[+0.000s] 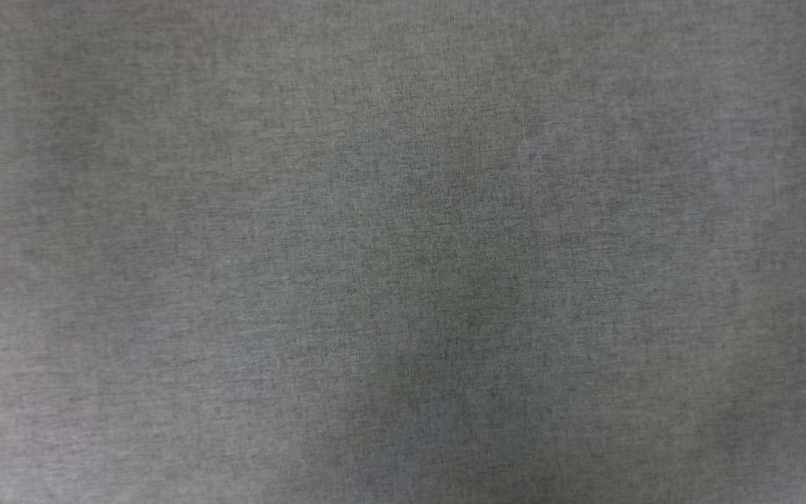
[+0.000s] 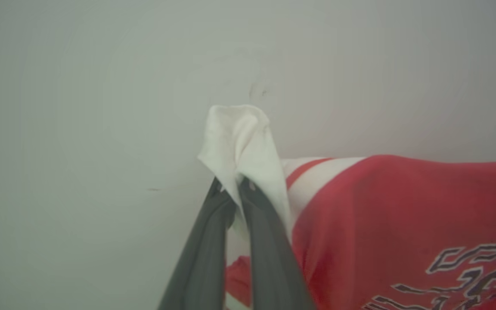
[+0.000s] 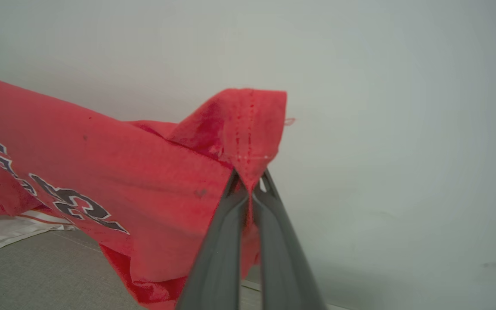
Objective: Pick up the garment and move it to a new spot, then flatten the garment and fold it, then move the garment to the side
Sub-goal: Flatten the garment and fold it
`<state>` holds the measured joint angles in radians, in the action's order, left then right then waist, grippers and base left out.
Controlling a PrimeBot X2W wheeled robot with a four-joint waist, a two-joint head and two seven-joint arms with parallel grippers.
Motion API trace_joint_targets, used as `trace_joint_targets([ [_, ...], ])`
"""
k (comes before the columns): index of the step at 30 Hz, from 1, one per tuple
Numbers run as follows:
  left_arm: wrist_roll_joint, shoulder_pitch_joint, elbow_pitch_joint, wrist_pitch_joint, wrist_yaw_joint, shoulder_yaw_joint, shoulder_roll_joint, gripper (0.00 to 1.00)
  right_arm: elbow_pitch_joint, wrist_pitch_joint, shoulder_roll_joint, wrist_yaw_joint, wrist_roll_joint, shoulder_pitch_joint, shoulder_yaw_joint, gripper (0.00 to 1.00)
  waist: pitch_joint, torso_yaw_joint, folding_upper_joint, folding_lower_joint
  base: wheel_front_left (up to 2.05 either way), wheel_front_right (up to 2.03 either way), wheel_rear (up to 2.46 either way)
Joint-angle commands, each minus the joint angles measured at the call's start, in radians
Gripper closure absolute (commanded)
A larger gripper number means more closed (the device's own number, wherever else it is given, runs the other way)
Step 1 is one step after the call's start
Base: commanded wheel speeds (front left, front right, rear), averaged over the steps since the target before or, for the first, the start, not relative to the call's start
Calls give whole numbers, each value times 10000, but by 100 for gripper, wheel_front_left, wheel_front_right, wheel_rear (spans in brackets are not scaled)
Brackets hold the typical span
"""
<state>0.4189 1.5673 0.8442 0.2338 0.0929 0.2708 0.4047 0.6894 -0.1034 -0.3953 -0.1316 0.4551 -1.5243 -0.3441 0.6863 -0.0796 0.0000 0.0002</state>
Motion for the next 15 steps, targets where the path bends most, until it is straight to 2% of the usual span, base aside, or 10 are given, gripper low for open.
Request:
trace_joint_targets([
  [1, 138, -368, 82, 120, 93, -35, 17, 100, 109, 31, -64, 18, 217, 297, -246, 100, -120, 32, 0, -2, 0, 0, 0],
  [9, 794, -3192, -299, 287, 327, 11, -46, 100, -2, 226, -427, 18, 1381, 2690, -1402, 100, -1413, 243, 0, -2, 0, 0, 0],
  [15, 958, -6259, -1744, 329, 236, -194, 175, 100, -689, 494, -1115, 18, 2140, 5225, -1741, 100, -2525, 374, 0, -2, 0, 0, 0],
])
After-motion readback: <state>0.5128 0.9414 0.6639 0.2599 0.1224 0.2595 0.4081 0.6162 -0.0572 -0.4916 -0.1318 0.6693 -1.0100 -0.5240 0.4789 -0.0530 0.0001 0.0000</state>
